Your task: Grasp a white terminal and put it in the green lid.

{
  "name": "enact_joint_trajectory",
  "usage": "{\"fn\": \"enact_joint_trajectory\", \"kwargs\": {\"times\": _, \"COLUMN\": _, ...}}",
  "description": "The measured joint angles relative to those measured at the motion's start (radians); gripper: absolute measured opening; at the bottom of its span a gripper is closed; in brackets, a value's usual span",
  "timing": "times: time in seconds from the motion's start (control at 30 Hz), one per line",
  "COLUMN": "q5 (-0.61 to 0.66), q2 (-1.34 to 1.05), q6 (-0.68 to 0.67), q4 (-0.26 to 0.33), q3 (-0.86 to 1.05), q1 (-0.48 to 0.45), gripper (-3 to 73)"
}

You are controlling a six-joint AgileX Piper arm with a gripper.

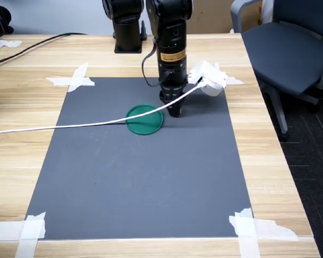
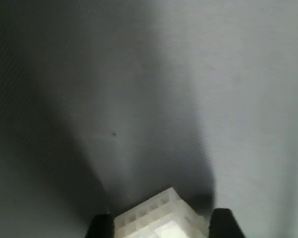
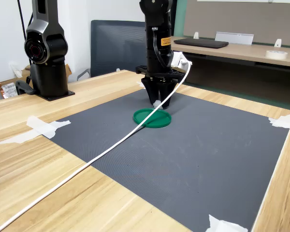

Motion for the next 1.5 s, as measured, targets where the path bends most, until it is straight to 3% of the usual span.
{"fn": "enact_joint_trajectory", "kwargs": {"times": 0.47, "q5": 0.156, "q2": -0.097, "q6": 0.159, "q4": -0.021, "q3": -0.195, "q1": 0.000, "gripper": 34.1}}
{"fn": "enact_joint_trajectory", "kwargs": {"times": 0.63, "q5": 0.199, "q2": -0.099, "q6": 0.212, "q4": -0.030, "q3": -0.197, "q1": -0.067, "gripper": 34.1}}
{"fn": "enact_joint_trajectory", "kwargs": {"times": 0.83, "q5": 0.197, "q2": -0.125, "q6": 0.162, "q4": -0.036, "q3": -0.198, "q1": -0.205, "gripper": 34.1}}
{"fn": "enact_joint_trajectory", "kwargs": {"times": 1.0, "q5": 0.217, "q2": -0.129, "q6": 0.107, "q4": -0.030, "q3": -0.199, "q1": -0.265, "gripper": 34.1}}
{"fn": "enact_joint_trajectory", "kwargs": {"times": 1.23, "q5": 0.289, "q2": -0.131, "q6": 0.078, "q4": 0.018, "q3": -0.164, "q1": -0.276, "gripper": 34.1}}
{"fn": "enact_joint_trajectory", "kwargs": {"times": 1.5, "q5": 0.224, "q2": -0.131, "q6": 0.105, "q4": -0.005, "q3": -0.072, "q1": -0.276, "gripper": 34.1}}
